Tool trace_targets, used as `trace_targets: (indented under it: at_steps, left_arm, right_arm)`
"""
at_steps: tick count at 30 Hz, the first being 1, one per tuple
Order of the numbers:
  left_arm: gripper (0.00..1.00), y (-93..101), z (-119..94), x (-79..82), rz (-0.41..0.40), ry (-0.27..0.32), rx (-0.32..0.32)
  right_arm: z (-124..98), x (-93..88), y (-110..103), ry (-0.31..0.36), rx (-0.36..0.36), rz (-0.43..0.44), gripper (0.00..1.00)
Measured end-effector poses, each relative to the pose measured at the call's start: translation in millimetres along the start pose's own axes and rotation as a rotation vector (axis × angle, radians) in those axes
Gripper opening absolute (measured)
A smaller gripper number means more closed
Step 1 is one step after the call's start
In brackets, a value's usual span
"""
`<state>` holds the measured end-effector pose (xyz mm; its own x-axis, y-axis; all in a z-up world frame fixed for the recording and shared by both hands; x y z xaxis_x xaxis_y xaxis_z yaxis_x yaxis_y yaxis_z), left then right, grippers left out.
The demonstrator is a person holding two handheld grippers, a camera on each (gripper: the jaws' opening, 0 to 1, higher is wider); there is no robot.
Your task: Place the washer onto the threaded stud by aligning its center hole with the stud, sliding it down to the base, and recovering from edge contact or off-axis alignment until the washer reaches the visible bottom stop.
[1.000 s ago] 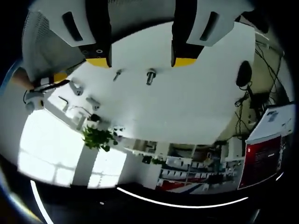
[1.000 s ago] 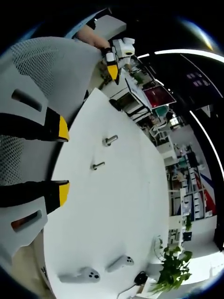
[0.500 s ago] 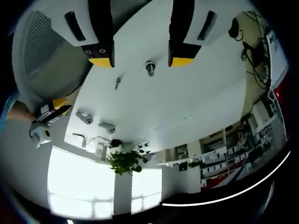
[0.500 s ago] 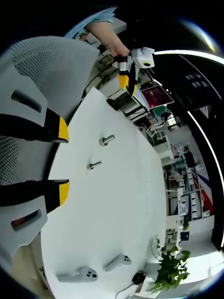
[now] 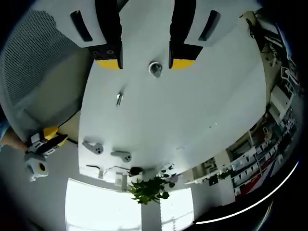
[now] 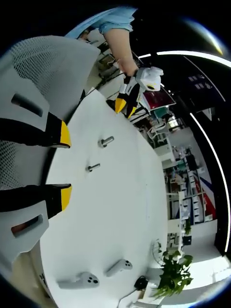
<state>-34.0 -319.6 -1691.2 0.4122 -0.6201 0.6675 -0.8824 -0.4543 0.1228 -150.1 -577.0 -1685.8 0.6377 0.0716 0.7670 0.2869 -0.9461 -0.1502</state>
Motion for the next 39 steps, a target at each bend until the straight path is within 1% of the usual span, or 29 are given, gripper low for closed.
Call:
trace_targets:
  at_steps: [3, 4, 6, 10, 11, 14, 17, 20, 24, 28, 33, 35, 37, 39]
  left_arm:
    - [0.35, -8.3, 15, -3.5, 0.004, -0.035, -0.009]
    - [0.35, -9.7, 18, -4.0, 0.002, -0.041, -0.013]
    - [0.33, -7.8, 26, -4.6, -0.025, -0.054, -0.044]
    - [0.32, -13.4, 39, -7.0, -0.001, -0.085, -0.052]
    - [0.31, -15.6, 44, -9.1, 0.003, -0.099, -0.064]
    - [0.27, -24.7, 50, -14.1, 0.005, -0.136, -0.052]
    - [0.24, -34.6, 57, -16.6, 0.007, -0.154, -0.042]
    - [0.24, -42.3, 63, -20.1, 0.004, -0.183, -0.04]
    - [0.24, -42.9, 71, -23.0, -0.003, -0.198, -0.053]
    - [0.24, -43.0, 79, -24.2, 0.008, -0.215, -0.062]
    - [0.24, -42.1, 86, -24.1, 0.009, -0.217, -0.076]
    - [0.23, -40.2, 89, -24.5, 0.006, -0.217, -0.096]
    - [0.21, -40.0, 92, -28.1, 0.001, -0.238, -0.1]
    - [0.18, -42.3, 95, -30.2, 0.014, -0.249, -0.094]
  right_arm:
    - [0, 0.1, 0, 0.001, -0.001, 0.001, 0.32]
    - [0, 0.6, 2, 0.004, -0.014, 0.004, 0.33]
    - [0, 2.5, 3, 0.018, -0.025, 0.007, 0.33]
    - [0, 1.4, 2, 0.009, -0.016, 0.007, 0.33]
    - [0, 1.4, 1, 0.009, -0.014, 0.01, 0.33]
    - [0, 0.3, 1, 0.001, -0.012, 0.031, 0.33]
    - [0, 0.5, 2, 0.002, -0.015, 0.032, 0.33]
    - [1, 0.5, 2, 0.002, -0.013, 0.03, 0.33]
    - [1, 0.1, 2, -0.001, -0.012, 0.026, 0.33]
    - [1, 0.4, 2, 0.0, -0.013, 0.026, 0.32]
    - [1, 0.6, 2, 0.002, -0.015, 0.026, 0.32]
    - [1, 0.5, 2, 0.0, -0.015, 0.026, 0.32]
    - [1, 0.4, 2, 0.0, -0.015, 0.025, 0.32]
    - [1, 0.4, 2, 0.0, -0.017, 0.027, 0.32]
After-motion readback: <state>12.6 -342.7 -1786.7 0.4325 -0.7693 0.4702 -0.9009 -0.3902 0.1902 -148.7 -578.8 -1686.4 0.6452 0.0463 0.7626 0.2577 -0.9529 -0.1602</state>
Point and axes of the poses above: the point that each gripper's makers call its tool centre point, and the gripper's own axes: z roughly forward along the fingers, y roughly to its right, x roughly out of its top, the point moved 2 cm from there along -z, roughly backward along the fingers, and after that the axes turned 12 degrees about -x, right-handed, at the moved point
